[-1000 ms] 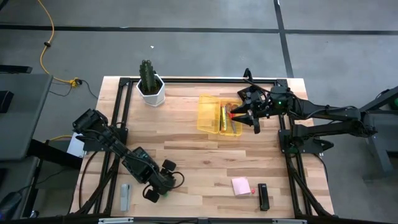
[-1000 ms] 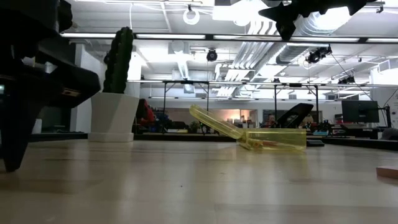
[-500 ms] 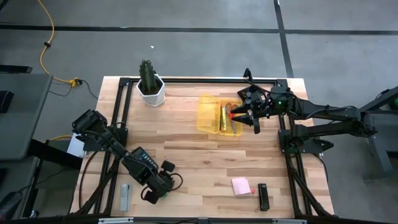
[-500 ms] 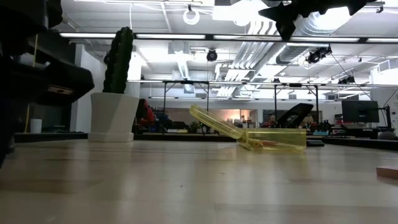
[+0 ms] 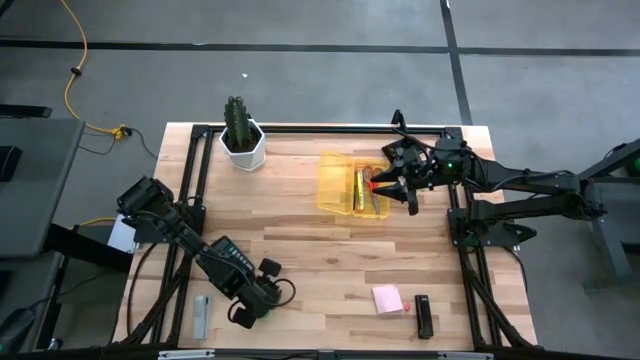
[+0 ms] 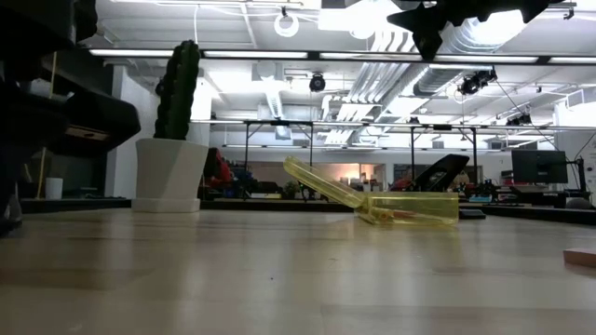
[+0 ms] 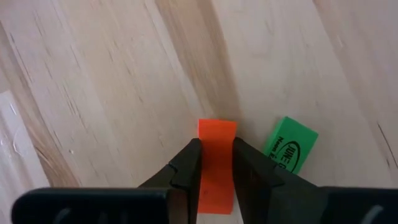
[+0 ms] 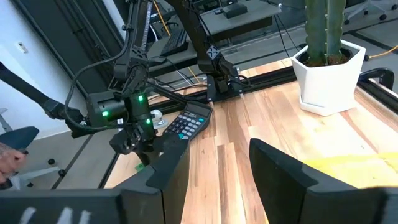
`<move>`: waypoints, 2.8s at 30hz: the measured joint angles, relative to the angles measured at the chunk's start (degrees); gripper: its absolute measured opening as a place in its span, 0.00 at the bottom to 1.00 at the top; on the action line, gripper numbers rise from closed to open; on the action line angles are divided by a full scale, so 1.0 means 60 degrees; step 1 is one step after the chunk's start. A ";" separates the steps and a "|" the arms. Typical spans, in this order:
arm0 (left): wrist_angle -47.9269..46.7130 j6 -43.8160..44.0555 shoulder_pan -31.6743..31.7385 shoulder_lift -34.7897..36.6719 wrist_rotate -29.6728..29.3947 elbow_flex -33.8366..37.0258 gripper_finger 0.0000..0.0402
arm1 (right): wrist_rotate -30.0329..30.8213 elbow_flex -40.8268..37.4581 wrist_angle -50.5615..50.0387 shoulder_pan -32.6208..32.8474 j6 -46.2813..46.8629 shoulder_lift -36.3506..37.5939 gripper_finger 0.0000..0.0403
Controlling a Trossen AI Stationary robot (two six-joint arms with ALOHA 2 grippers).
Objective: Pack school essentials
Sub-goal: Put the orange eraser into the yellow supply box
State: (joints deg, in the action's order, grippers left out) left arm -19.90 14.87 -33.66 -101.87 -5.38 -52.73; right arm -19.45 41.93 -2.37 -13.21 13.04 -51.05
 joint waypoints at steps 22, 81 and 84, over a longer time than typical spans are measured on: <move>0.1476 -0.0508 0.3671 0.6632 -0.0908 -0.0286 0.17 | 0.0001 0.0000 0.0104 -0.0001 -0.0246 0.0004 0.40; 1.3362 0.3407 0.7677 0.2243 -0.2723 0.0561 0.17 | 0.7328 0.0120 0.7403 0.1784 -0.3013 -0.4229 0.42; 1.3330 0.3573 0.7677 0.1790 -0.2742 0.0097 0.17 | 0.7589 0.0465 0.7337 0.1784 -0.3313 -0.4341 0.45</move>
State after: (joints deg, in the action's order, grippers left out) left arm 60.08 36.31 12.40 -91.14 -21.83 -52.14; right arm 26.08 44.72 41.65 -2.50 -6.84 -77.09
